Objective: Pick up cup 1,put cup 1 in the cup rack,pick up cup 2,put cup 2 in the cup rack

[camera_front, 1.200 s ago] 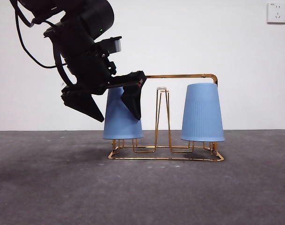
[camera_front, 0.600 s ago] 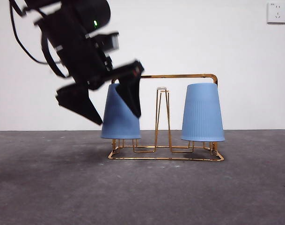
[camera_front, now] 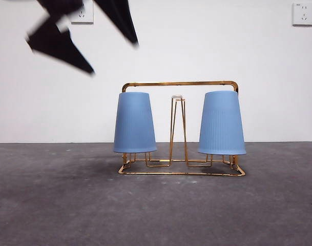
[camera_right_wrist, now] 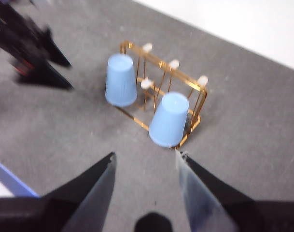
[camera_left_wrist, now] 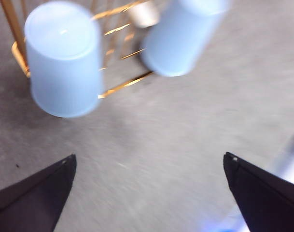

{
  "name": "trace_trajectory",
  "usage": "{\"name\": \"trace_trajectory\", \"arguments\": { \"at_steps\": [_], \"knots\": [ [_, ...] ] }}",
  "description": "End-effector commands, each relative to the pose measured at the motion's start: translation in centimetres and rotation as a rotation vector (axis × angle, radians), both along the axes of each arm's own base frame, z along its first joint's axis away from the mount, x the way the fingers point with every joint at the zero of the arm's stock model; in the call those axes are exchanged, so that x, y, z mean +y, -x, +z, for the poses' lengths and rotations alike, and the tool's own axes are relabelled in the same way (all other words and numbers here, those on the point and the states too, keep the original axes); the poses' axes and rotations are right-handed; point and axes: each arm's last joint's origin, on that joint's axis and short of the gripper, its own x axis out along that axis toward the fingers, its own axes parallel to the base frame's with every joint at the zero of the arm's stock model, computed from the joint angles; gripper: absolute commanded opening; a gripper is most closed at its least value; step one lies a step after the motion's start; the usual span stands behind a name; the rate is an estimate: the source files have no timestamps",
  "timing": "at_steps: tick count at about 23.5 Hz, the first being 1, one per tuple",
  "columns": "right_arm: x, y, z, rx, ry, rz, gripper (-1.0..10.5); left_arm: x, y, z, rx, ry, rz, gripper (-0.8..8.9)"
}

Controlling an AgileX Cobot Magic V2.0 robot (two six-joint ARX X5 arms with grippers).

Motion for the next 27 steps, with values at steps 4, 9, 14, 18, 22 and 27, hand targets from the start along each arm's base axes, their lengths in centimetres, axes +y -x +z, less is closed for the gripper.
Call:
{"name": "trace_trajectory", "arguments": {
  "at_steps": [4,9,14,18,22,27],
  "knots": [
    [0.4,-0.4,-1.0,0.111,0.061,-0.026,2.2,2.8,4.8,3.7,-0.068,0.076,-0.023,5.28],
    [1.2,-1.1,-1.2,0.167,0.044,-0.012,2.2,5.7,9.2,6.2,-0.153,0.151,-0.008,5.28],
    [1.8,-1.6,-1.4,0.207,0.034,0.002,2.2,6.9,11.1,6.8,-0.182,0.176,-0.004,5.28],
    [1.9,-1.7,-1.4,0.212,0.036,0.003,2.2,7.0,11.2,6.7,-0.173,0.169,-0.004,5.28],
    [1.9,-1.7,-1.4,0.212,0.036,0.003,2.2,7.0,11.2,6.7,-0.171,0.168,-0.005,5.28],
    [1.9,-1.7,-1.4,0.212,0.036,0.003,2.2,7.0,11.2,6.7,-0.172,0.168,-0.005,5.2]
  ]
}}
